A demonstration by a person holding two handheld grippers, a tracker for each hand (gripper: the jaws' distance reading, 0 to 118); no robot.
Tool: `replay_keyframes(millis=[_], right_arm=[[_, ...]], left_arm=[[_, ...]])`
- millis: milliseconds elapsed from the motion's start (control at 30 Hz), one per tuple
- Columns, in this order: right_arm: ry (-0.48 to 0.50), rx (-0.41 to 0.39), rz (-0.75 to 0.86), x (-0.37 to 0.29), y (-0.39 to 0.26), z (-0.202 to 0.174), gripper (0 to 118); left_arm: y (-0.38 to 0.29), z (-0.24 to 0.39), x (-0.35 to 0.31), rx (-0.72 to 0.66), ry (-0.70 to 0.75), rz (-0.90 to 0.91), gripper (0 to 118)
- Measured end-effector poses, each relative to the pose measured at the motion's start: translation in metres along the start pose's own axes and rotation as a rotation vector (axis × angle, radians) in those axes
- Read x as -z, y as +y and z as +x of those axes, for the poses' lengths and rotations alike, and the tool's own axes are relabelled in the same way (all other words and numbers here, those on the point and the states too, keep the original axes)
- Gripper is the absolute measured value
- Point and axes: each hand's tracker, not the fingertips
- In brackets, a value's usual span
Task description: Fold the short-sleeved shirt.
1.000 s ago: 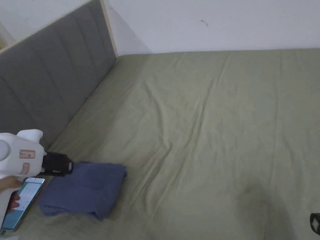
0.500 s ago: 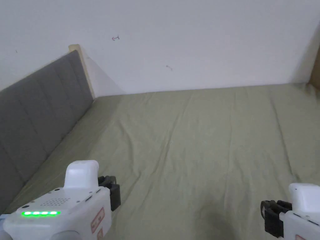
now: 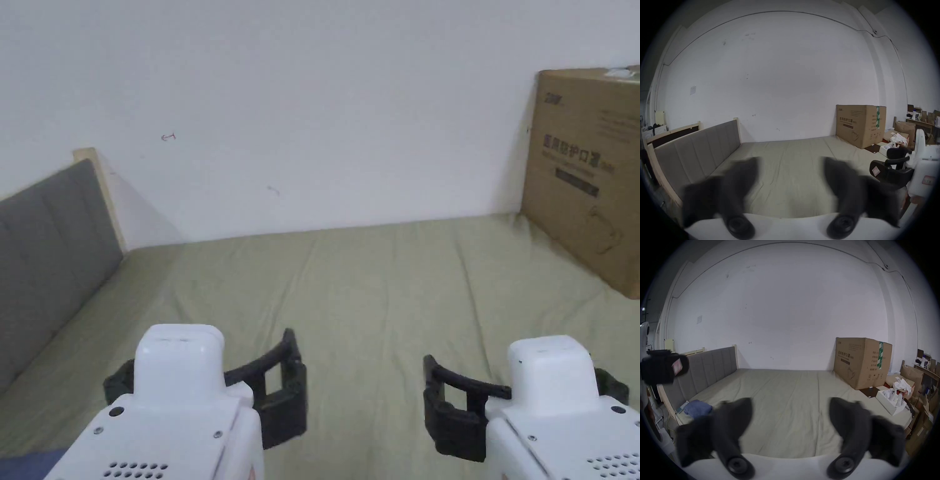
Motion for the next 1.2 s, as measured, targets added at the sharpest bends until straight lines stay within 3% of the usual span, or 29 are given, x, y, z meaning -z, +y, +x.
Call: replay_keyframes(millis=[133, 267, 433, 500, 700, 867, 1200], right_arm=[[0.013, 0.059, 0.043, -0.009, 0.012, 0.003, 110], [0.073, 0.167, -0.1, -0.002, 0.025, 0.008, 110], [-0.1, 0.075, -0.25, 0.002, 0.037, -0.004, 110], [-0.09, 0.03, -0.197, 0.0, 0.035, -0.007, 110], [0.003, 0.044, -0.143, -0.007, 0.038, -0.005, 110], [-0.165, -0.148, -0.058, -0.013, 0.039, -0.02, 110], [-0.064, -0.08, -0.08, -0.014, 0.045, -0.017, 110]], left_arm=[[0.004, 0.005, -0.012, -0.042, 0.002, 0.048, 118], [0.006, 0.004, -0.016, -0.046, -0.017, 0.049, 118], [0.004, -0.007, -0.015, -0.072, 0.004, 0.023, 118], [0.007, -0.011, -0.015, -0.091, 0.013, 0.01, 118], [0.009, -0.015, -0.014, -0.101, 0.017, -0.014, 118], [0.012, -0.012, -0.015, -0.085, 0.008, -0.022, 118], [0.018, -0.012, -0.014, -0.104, 0.003, -0.038, 118]])
